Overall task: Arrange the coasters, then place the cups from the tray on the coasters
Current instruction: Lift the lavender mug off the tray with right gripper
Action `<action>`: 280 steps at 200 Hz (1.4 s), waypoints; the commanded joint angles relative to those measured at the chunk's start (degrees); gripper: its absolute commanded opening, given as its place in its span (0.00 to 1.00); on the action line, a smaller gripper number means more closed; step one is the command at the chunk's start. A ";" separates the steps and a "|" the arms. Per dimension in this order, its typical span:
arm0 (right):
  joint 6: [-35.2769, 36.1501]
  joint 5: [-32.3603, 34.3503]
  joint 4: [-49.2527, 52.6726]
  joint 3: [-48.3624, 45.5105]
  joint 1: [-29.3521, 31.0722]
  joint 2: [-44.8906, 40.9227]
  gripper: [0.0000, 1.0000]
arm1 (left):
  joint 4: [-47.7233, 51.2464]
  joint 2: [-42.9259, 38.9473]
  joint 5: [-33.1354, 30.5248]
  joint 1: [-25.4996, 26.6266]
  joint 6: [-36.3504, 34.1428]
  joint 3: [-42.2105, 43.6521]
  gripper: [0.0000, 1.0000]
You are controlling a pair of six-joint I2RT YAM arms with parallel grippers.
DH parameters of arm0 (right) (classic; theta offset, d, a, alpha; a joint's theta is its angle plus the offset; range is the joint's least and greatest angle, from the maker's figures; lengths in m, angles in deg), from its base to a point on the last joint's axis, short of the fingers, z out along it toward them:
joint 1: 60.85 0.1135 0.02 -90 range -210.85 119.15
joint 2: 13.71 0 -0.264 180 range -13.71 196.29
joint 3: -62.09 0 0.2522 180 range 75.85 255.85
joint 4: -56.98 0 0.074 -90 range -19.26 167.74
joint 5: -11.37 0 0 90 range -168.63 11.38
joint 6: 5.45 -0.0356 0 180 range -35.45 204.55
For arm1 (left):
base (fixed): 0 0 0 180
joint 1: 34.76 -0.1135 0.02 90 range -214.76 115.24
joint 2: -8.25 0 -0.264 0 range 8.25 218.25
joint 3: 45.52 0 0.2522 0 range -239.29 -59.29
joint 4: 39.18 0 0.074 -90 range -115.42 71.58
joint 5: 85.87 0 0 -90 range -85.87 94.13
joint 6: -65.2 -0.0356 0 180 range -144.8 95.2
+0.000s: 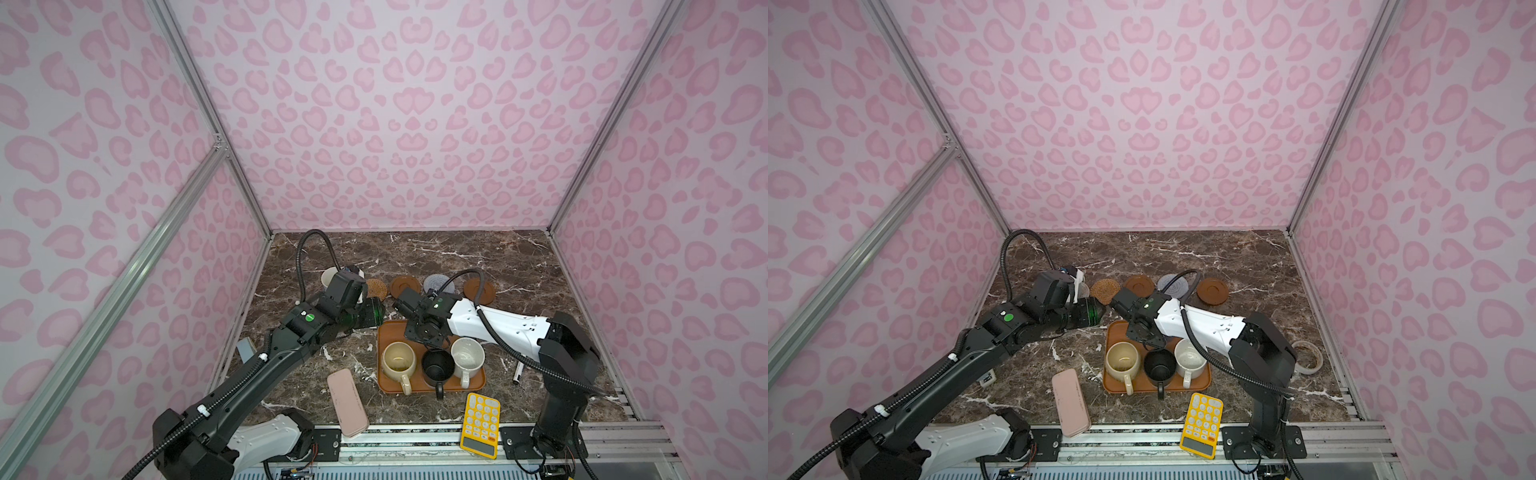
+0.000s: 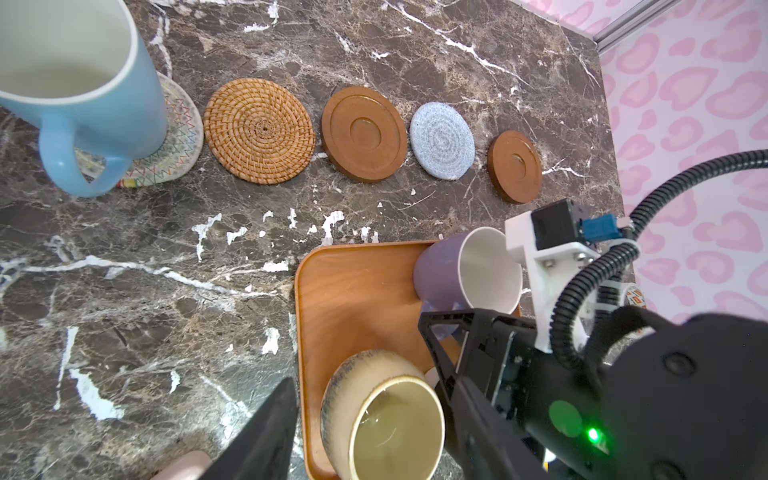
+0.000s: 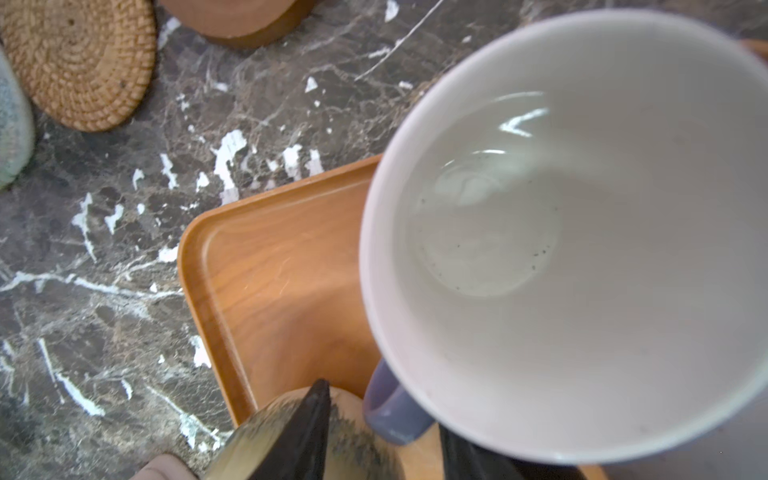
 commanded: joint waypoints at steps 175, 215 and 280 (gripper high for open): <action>5.22 7.04 2.59 -1.27 0.17 -2.34 0.00 | -0.69 -2.16 0.76 -1.64 0.12 1.34 0.64; 6.65 7.61 1.55 -2.59 0.19 -5.22 0.00 | -0.78 -3.17 1.18 -1.73 1.00 1.67 0.92; 10.11 7.53 0.23 -2.35 0.77 -8.10 0.00 | 0.00 -4.87 0.74 -2.00 2.69 0.62 0.97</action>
